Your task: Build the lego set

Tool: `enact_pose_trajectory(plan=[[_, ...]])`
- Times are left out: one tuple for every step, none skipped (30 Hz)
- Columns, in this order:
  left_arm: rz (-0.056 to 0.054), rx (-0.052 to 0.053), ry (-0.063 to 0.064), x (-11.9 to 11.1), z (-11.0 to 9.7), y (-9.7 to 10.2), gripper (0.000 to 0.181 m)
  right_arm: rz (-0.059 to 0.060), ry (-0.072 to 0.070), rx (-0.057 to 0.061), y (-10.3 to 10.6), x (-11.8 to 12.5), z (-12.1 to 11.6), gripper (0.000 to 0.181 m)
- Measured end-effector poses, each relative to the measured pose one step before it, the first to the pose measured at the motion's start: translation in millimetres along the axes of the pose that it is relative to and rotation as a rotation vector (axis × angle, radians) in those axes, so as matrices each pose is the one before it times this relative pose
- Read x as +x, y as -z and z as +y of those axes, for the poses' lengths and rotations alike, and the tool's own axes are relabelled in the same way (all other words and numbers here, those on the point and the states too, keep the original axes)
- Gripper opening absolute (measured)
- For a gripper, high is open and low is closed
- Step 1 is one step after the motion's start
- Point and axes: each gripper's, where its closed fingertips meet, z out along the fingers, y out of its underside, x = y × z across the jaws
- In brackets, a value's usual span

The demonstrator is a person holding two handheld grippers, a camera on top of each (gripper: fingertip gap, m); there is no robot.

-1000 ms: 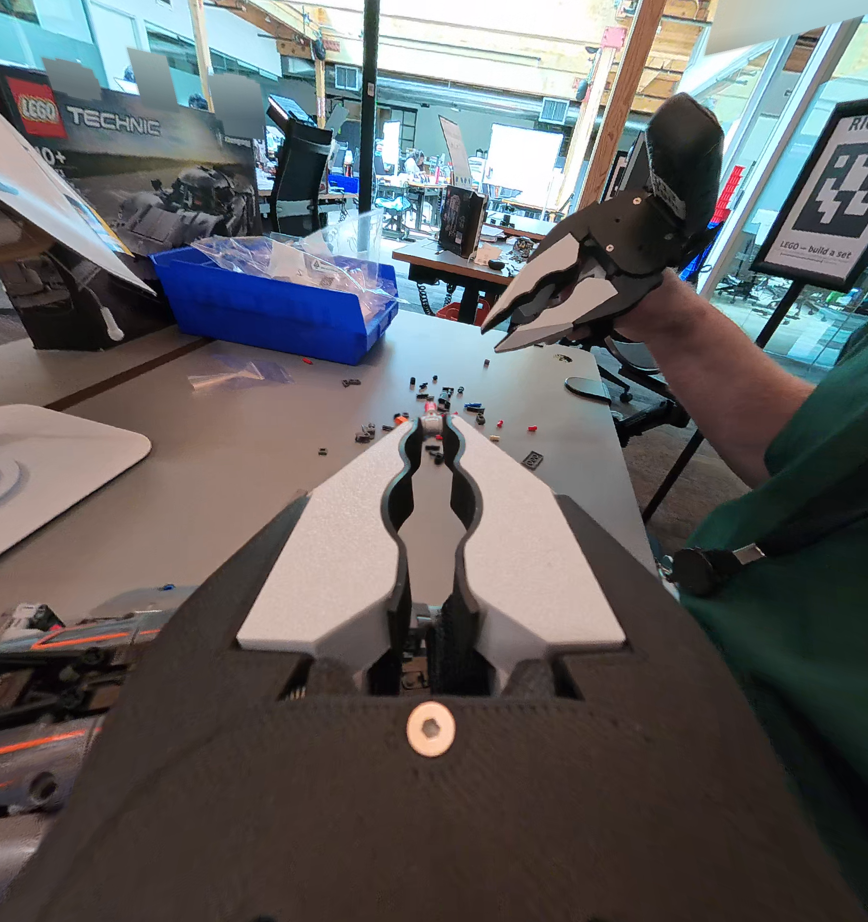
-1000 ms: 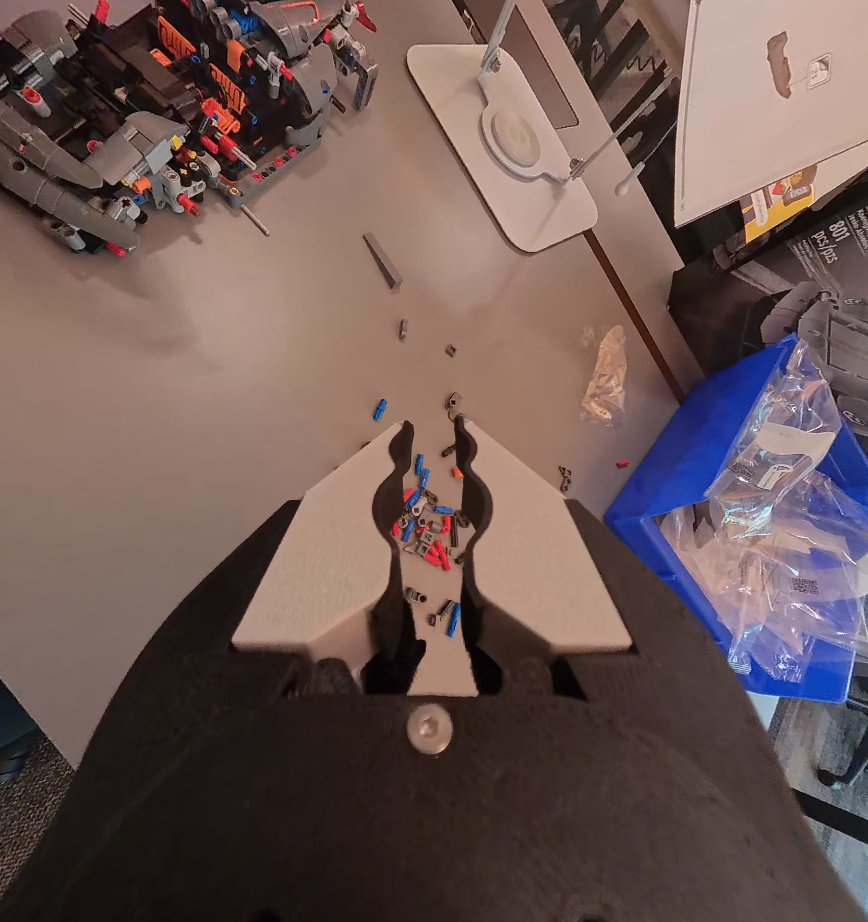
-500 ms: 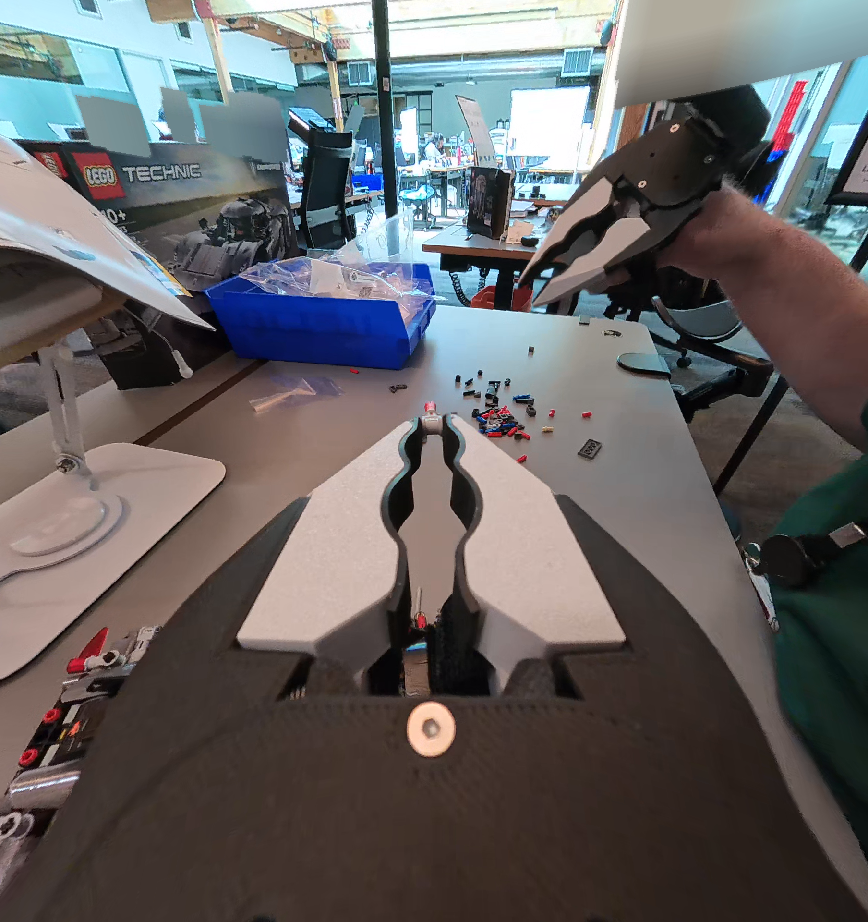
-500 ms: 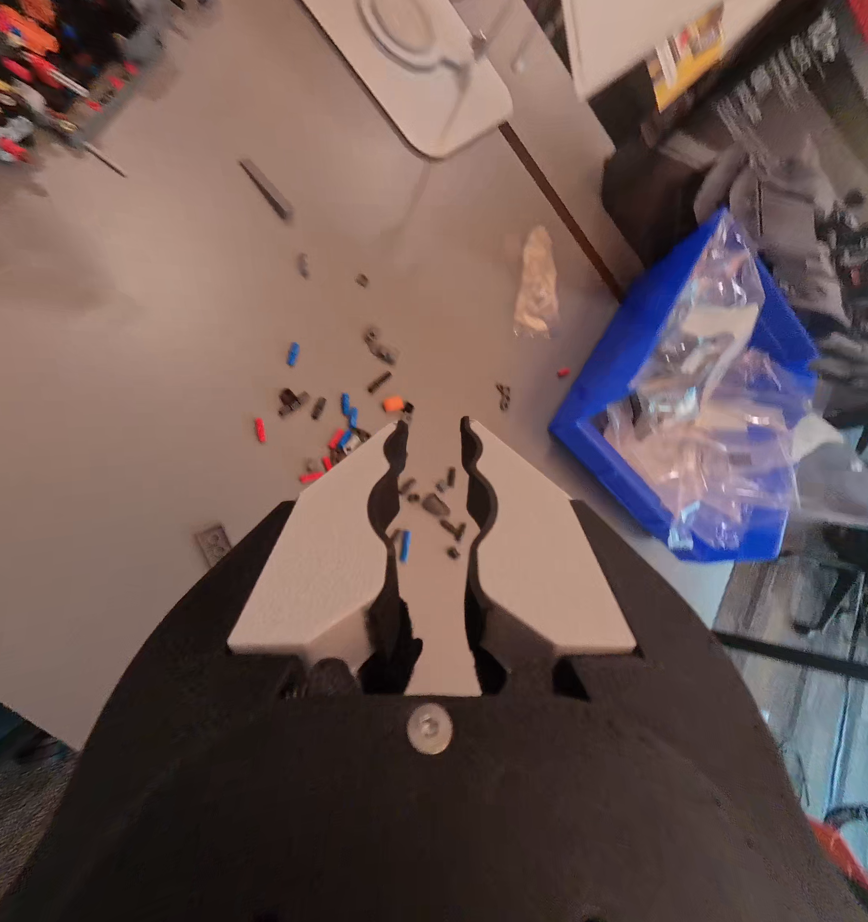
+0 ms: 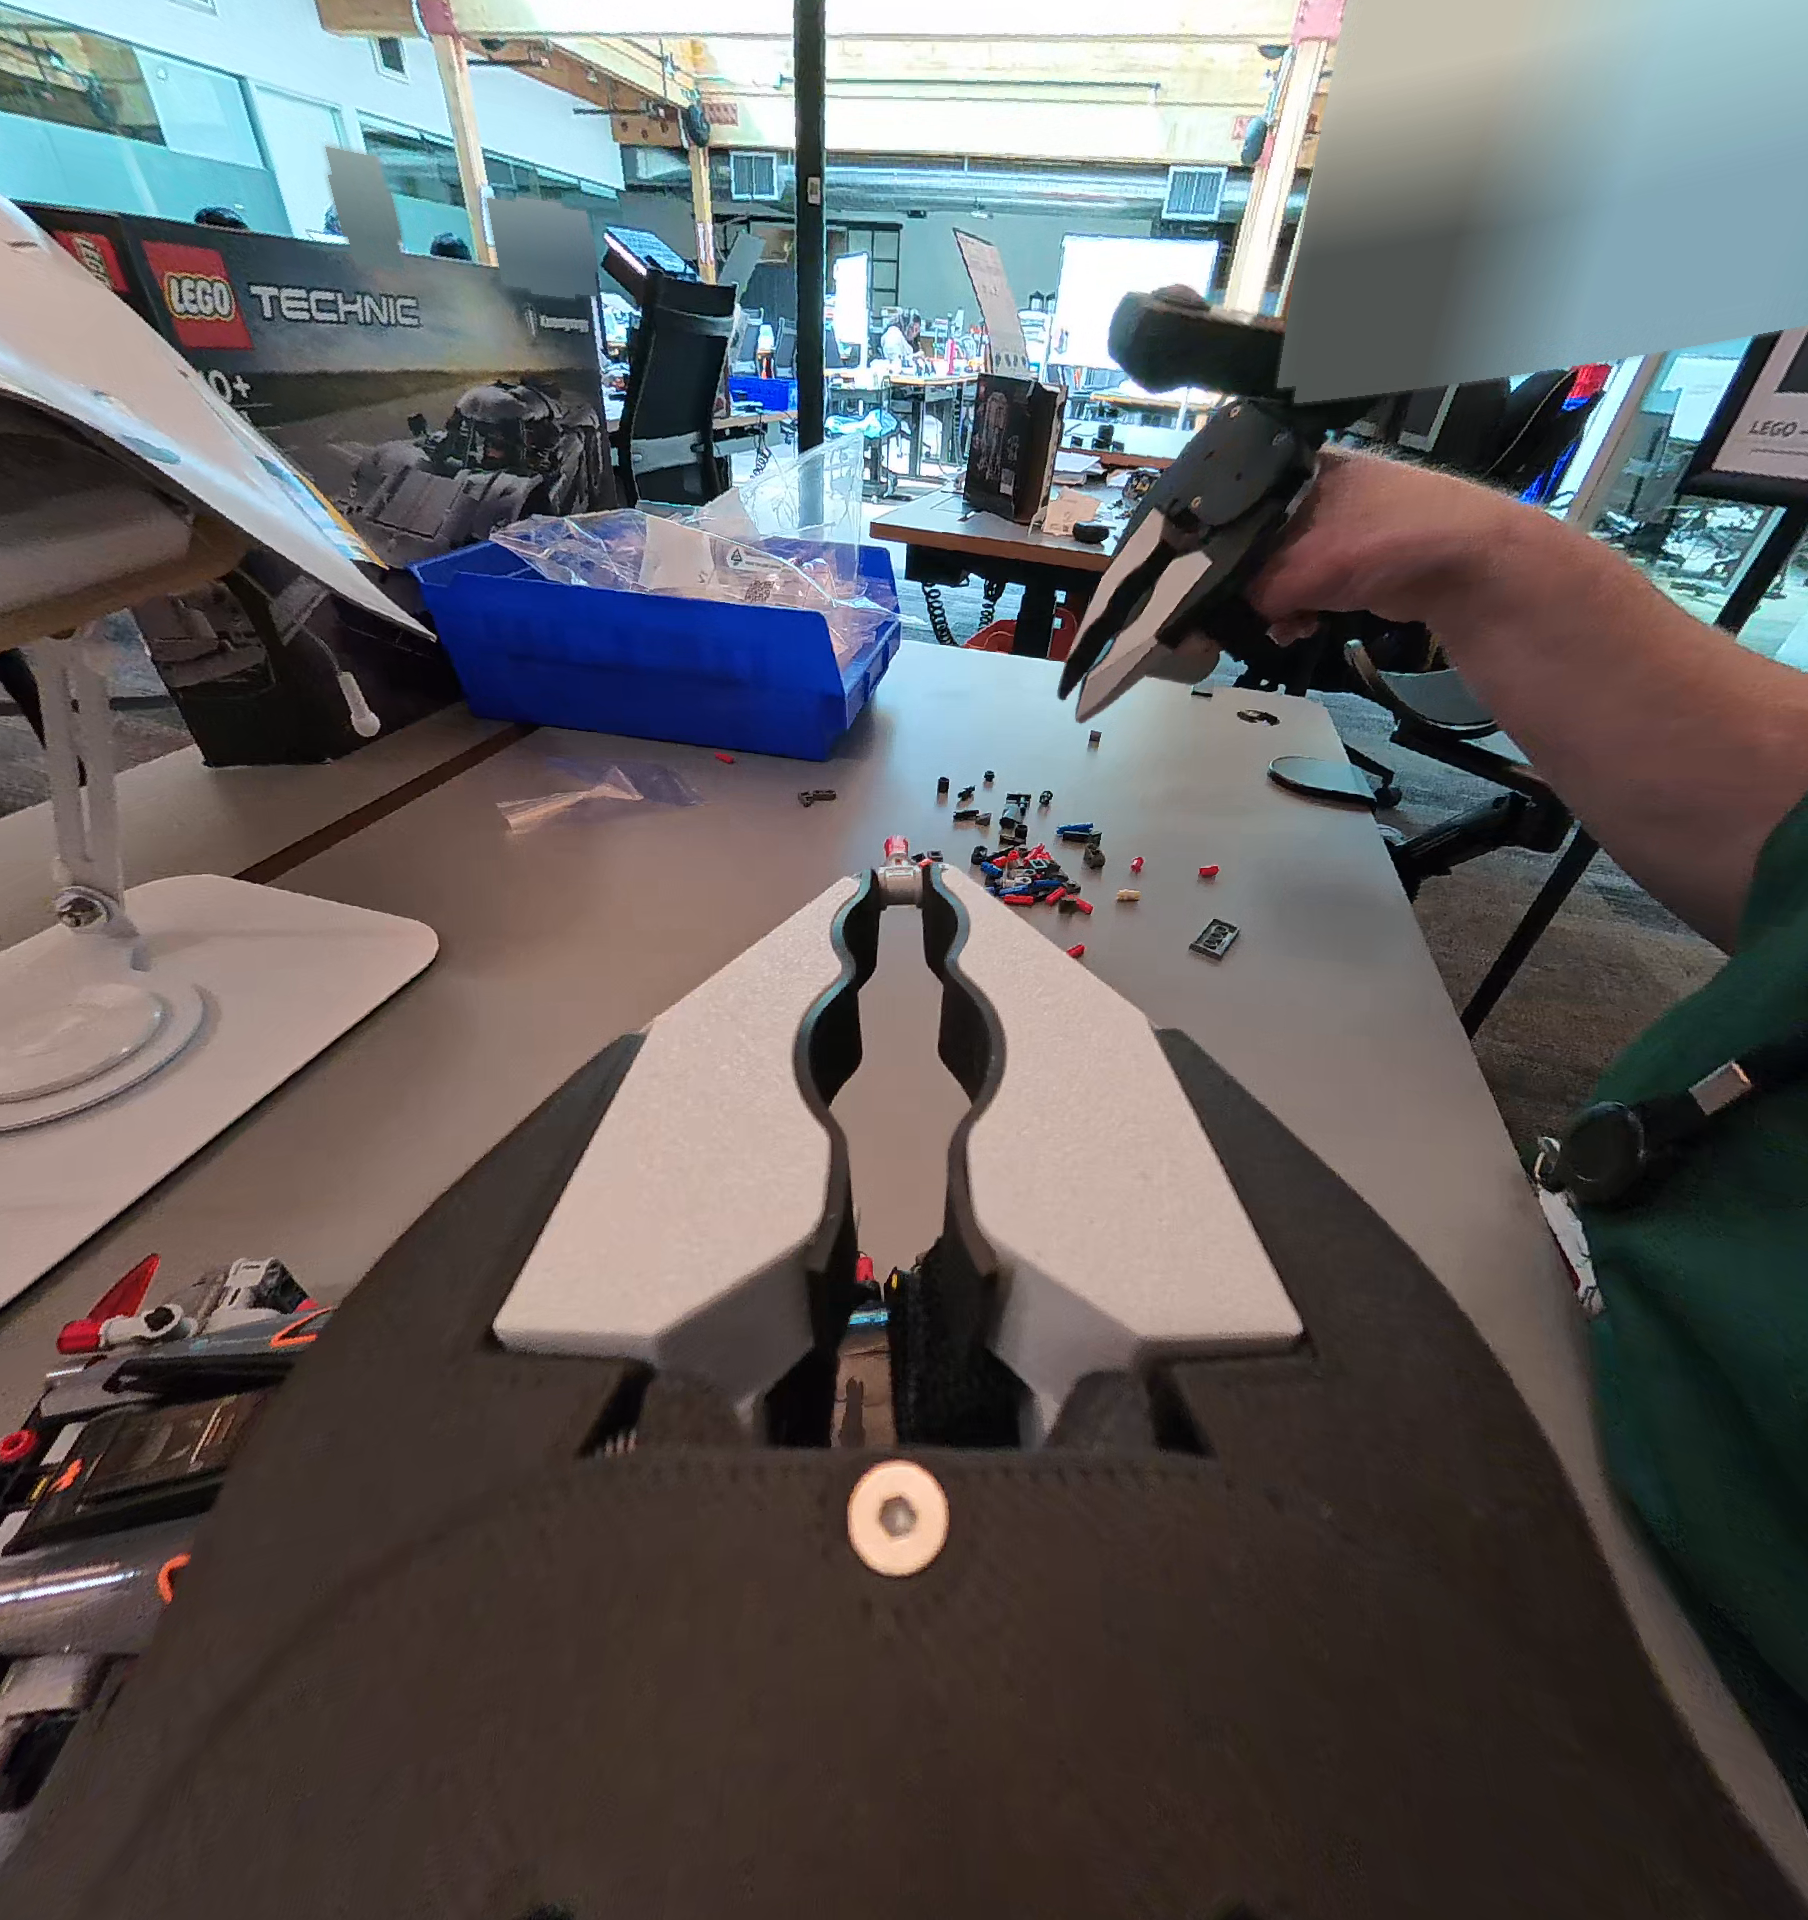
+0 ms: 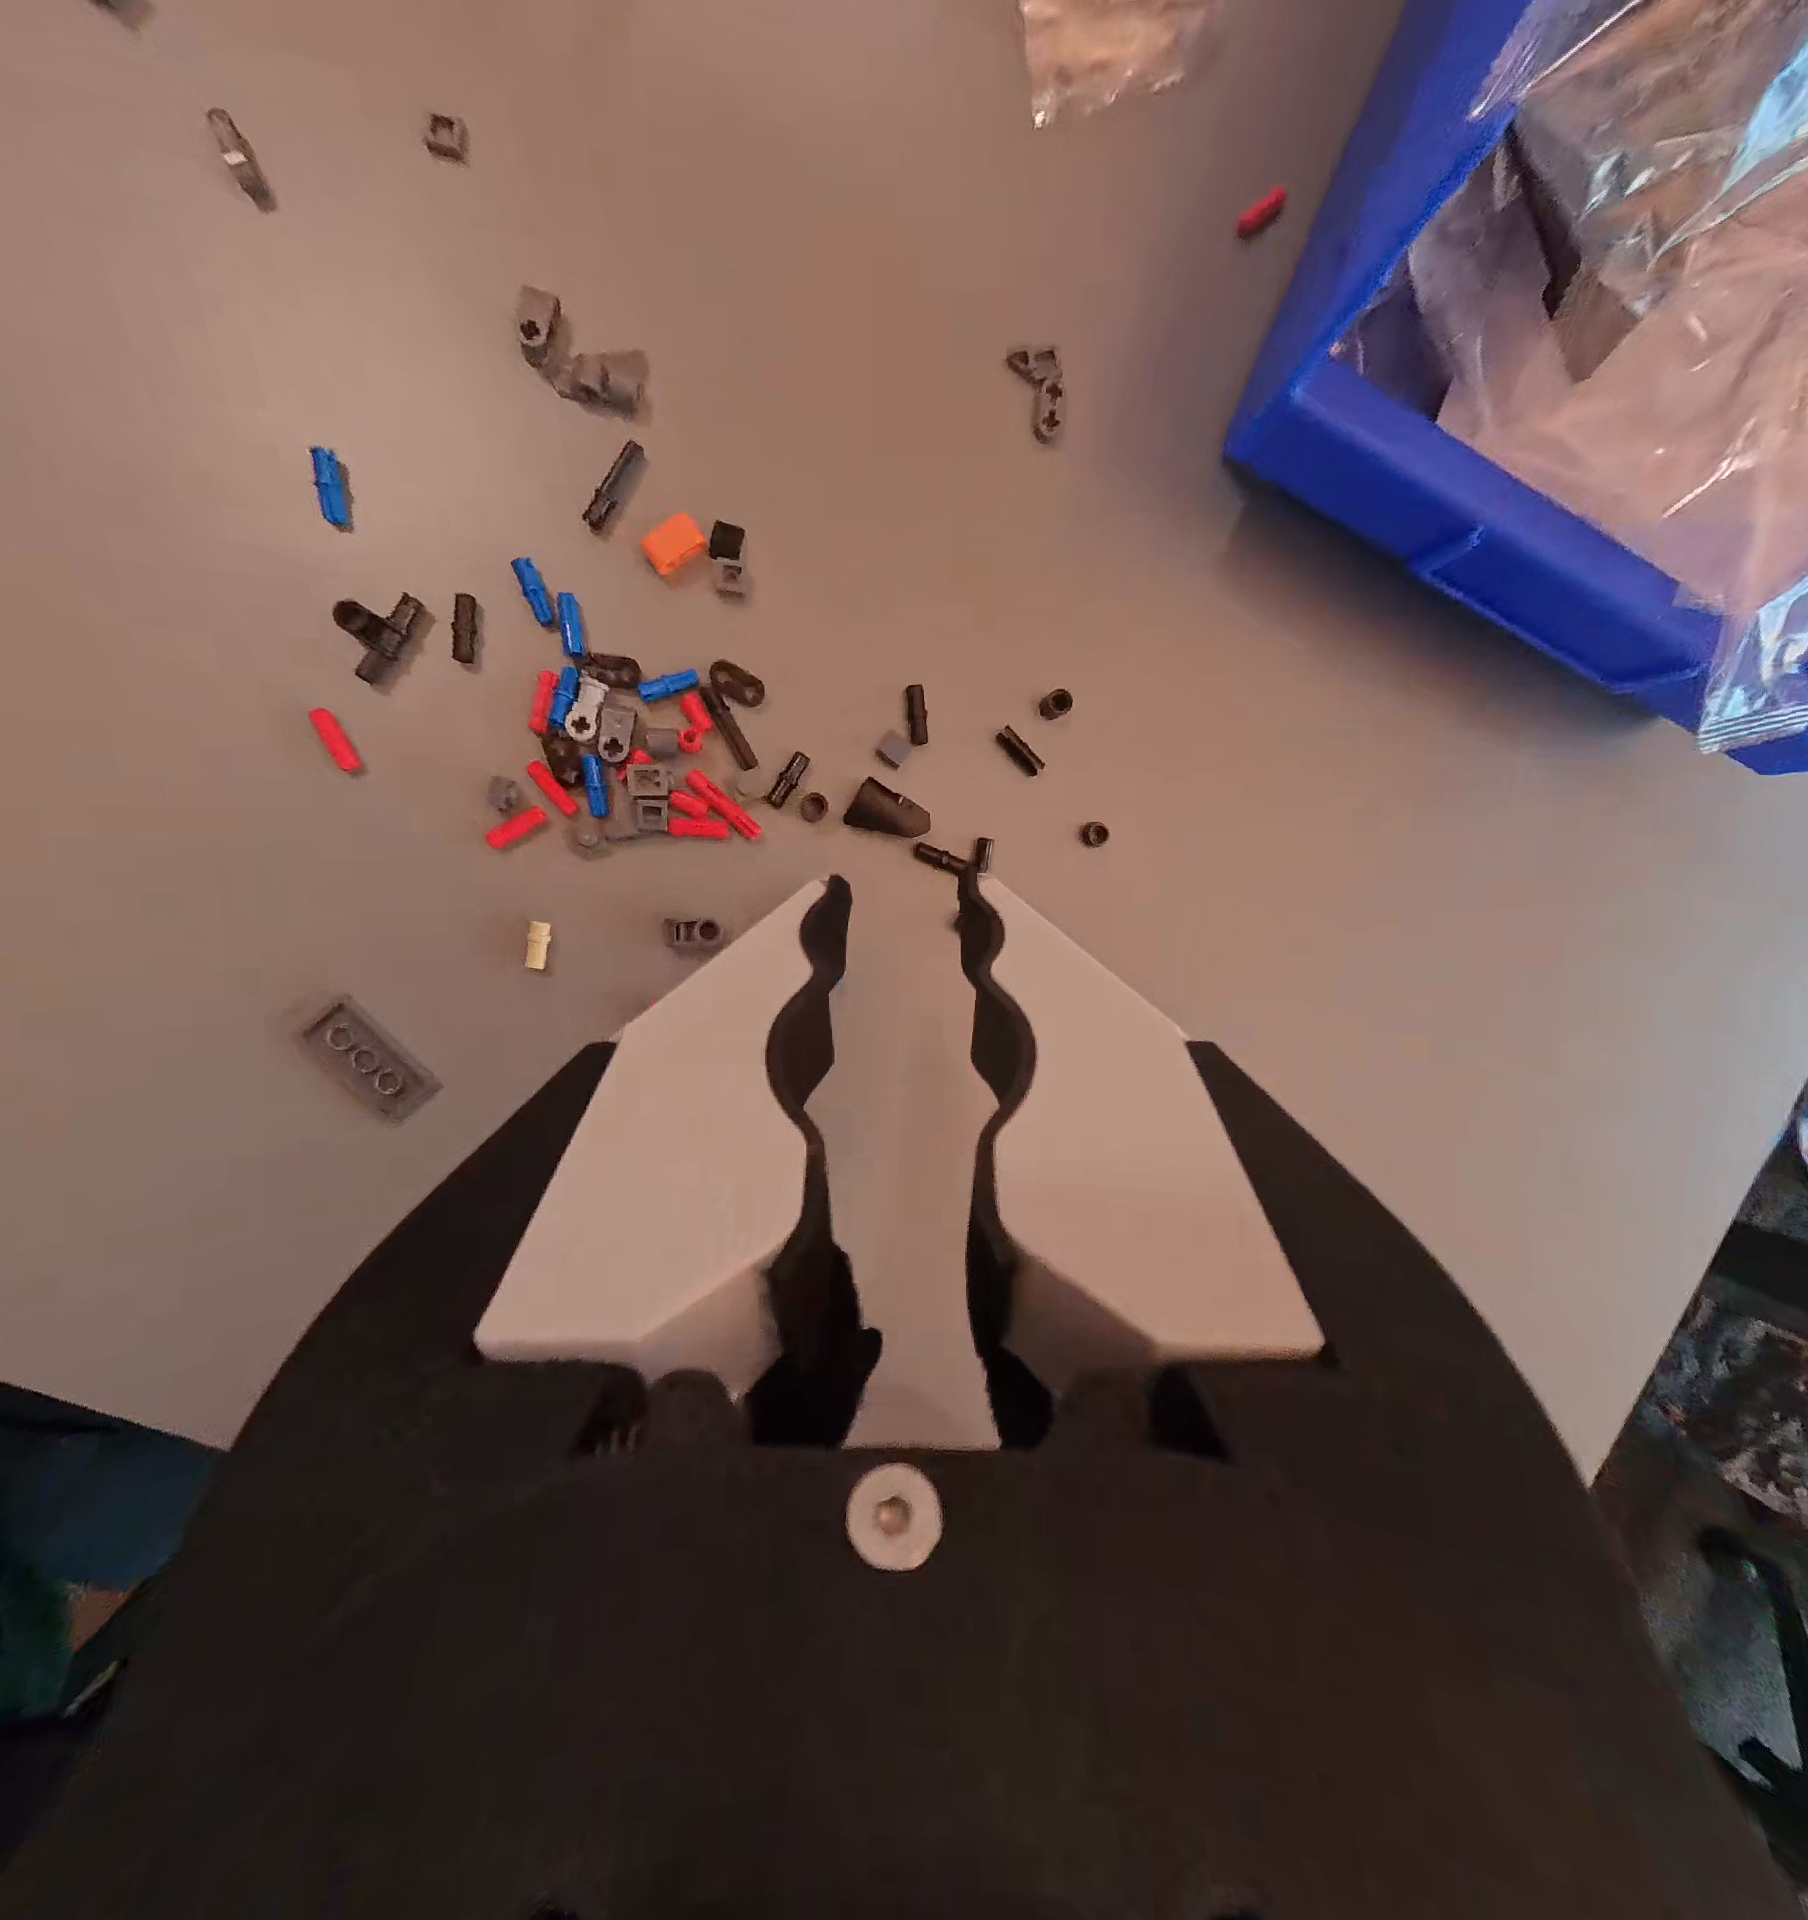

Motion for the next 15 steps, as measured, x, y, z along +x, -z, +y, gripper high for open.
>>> enact_pose_trajectory(plan=[[-0.0010, -0.0010, -0.0009, -0.06, 0.37, 0.33, 0.005, -0.0077, -0.0015, -0.0233, -1.69, 0.15, 3.23, 0.020], [-0.0006, -0.0019, 0.0005, -0.27, 0.46, 0.20, 0.005, -0.0089, 0.0036, -0.0148, -0.21, 0.47, 2.59, 0.019], [-0.0002, -0.0018, 0.0021, -0.38, 0.53, 0.21, 0.005, -0.0066, 0.0099, -0.0119, 0.84, 0.78, 2.74, 0.019], [0.0005, -0.0002, 0.0036, -0.47, 0.28, -0.02, 0.005, -0.0049, 0.0019, -0.0137, 1.57, 1.29, 2.96, 0.018], [0.0012, 0.0008, 0.0044, -0.33, 0.12, -0.24, 0.005, -0.0067, -0.0025, -0.0077, 1.76, 0.97, 1.89, 0.018], [0.0018, 0.0005, 0.0036, -0.16, 0.06, -0.35, 0.005, -0.0116, 0.0012, -0.0058, 1.17, -0.47, 1.71, 0.017], [0.0016, -0.0006, 0.0014, 0.06, 0.23, -0.45, 0.005, -0.0054, 0.0026, -0.0088, 0.62, -0.01, 2.22, 0.016], [0.0007, -0.0020, -0.0003, 0.22, 0.54, -0.53, 0.005, -0.0051, 0.0032, -0.0122, -0.27, -0.35, 2.71, 0.016], [0.0007, -0.0023, 0.0001, 0.19, 0.58, -0.43, 0.005, -0.0155, 0.0077, -0.0094, -1.40, -2.55, 2.32, 0.016], [0.0005, -0.0013, 0.0005, 0.13, 0.45, -0.43, 0.005, -0.0242, 0.0110, -0.0085, -2.30, -4.69, 1.83, 0.015], [0.0003, -0.0003, -0.0001, 0.15, 0.13, -0.28, 0.005, -0.0261, 0.0149, -0.0097, -3.22, -5.79, 1.65, 0.013], [-0.0007, -0.0006, -0.0005, -0.02, 0.16, -0.26, 0.005, -0.0179, 0.0143, -0.0115, -3.79, -5.00, 1.52, 0.013], [-0.0007, -0.0009, 0.0000, -0.20, 0.29, -0.16, 0.005, -0.0084, 0.0061, -0.0137, -3.56, -3.23, 1.72, 0.013], [-0.0006, -0.0003, 0.0010, -0.18, 0.22, -0.13, 0.005, -0.0105, 0.0055, -0.0091, -3.16, -3.20, 1.09, 0.013], [-0.0001, 0.0003, 0.0014, -0.15, 0.24, -0.10, 0.005, -0.0133, 0.0071, -0.0002, -2.39, -3.27, 0.01, 0.013]])
